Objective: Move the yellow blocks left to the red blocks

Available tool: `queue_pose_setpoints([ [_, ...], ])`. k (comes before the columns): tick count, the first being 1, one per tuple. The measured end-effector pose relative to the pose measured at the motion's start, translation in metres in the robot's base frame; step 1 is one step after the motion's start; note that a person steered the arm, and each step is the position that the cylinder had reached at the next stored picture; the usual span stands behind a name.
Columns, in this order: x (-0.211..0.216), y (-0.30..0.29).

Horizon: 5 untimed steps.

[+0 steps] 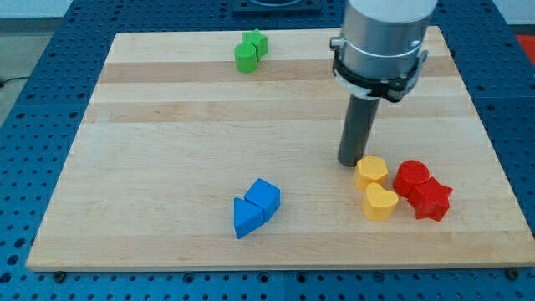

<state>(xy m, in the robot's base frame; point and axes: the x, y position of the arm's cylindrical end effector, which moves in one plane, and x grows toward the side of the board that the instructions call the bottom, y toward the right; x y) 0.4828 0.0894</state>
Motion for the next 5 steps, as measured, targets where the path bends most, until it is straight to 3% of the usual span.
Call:
queue_pose_setpoints([
  [3, 0.062, -0.019],
  [5, 0.068, -0.059],
])
